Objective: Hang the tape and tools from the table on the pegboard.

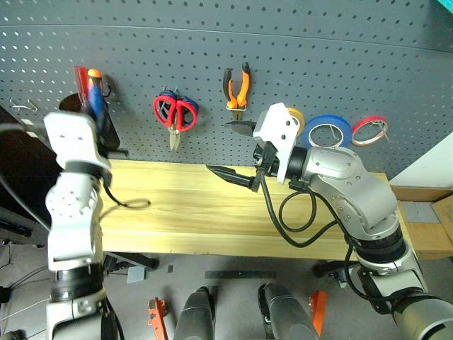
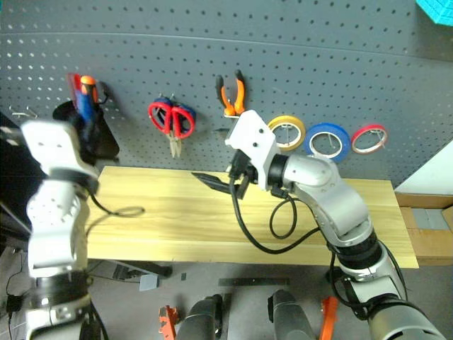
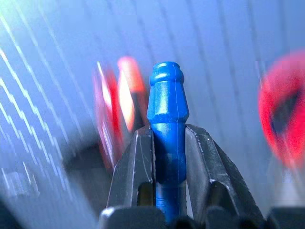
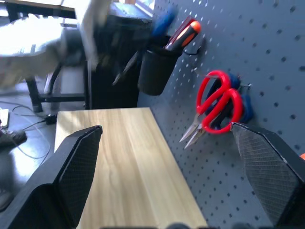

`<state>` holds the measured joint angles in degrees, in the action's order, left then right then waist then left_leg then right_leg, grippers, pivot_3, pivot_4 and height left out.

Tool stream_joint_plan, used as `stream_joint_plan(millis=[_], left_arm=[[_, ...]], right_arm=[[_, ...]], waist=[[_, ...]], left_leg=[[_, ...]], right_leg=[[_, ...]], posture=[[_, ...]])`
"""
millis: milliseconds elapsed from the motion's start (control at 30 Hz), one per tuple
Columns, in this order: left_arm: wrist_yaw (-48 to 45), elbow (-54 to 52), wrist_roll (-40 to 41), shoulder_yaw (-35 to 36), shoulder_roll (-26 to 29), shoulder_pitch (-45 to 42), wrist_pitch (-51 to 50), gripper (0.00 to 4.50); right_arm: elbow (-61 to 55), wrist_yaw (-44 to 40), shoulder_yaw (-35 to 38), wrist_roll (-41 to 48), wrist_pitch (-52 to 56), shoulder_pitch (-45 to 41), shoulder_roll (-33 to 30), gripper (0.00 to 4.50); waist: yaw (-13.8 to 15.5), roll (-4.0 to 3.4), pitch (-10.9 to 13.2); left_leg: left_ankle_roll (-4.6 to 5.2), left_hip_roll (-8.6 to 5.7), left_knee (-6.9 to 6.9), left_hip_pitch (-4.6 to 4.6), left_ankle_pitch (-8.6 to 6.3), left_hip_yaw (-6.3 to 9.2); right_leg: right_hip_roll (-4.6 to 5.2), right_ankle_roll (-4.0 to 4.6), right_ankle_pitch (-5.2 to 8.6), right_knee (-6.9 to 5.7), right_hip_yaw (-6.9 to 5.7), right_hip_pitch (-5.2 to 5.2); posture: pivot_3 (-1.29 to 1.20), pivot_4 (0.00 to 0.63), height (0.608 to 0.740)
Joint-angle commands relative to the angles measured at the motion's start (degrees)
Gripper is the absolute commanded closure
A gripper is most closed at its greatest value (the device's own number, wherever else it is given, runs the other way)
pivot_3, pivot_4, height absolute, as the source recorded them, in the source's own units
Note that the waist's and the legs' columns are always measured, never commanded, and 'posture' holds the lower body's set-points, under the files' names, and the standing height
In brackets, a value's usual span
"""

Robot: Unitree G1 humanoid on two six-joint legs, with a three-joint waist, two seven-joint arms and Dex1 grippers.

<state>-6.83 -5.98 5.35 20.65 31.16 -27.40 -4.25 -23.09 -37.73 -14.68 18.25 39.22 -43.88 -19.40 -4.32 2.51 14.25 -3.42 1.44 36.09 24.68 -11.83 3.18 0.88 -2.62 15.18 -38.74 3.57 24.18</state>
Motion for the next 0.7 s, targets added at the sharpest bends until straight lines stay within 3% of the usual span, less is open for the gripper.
stream_joint_plan(millis=[33,367,700], left_arm=[[-0.25,5.35,0.79,1.04,2.5,-8.35,3.71,3.98],[-2.43,30.74,-1.15,-1.25,5.25,-24.51,18.81,3.98],[0.48,38.11,-1.69,-0.62,5.61,-23.75,25.14,3.98]], right_arm=[[-1.02,0.19,1.76,1.08,-0.1,-1.76,0.52,0.0],[-0.5,1.84,1.85,-0.22,-0.27,-1.77,-0.16,0.0],[-0.95,1.99,1.82,-0.62,0.2,-1.69,-0.88,0.0]], waist=[[0.04,0.02,-0.01],[-0.41,0.06,-0.05],[-0.7,0.07,-0.06]], left_leg=[[0.0,-0.01,0.0,0.0,0.0,0.02],[-0.02,-0.2,0.06,0.0,0.01,0.02],[-0.02,-0.2,0.09,0.01,0.02,0.0]], right_leg=[[0.01,0.0,0.0,-0.02,-0.02,0.0],[0.0,0.01,-0.01,-0.1,-0.06,0.03],[0.02,0.02,-0.01,-0.2,-0.05,0.09]], posture=[[-0.07,0.161,0.74],[-0.1,0.154,0.74],[-0.11,0.156,0.74]])
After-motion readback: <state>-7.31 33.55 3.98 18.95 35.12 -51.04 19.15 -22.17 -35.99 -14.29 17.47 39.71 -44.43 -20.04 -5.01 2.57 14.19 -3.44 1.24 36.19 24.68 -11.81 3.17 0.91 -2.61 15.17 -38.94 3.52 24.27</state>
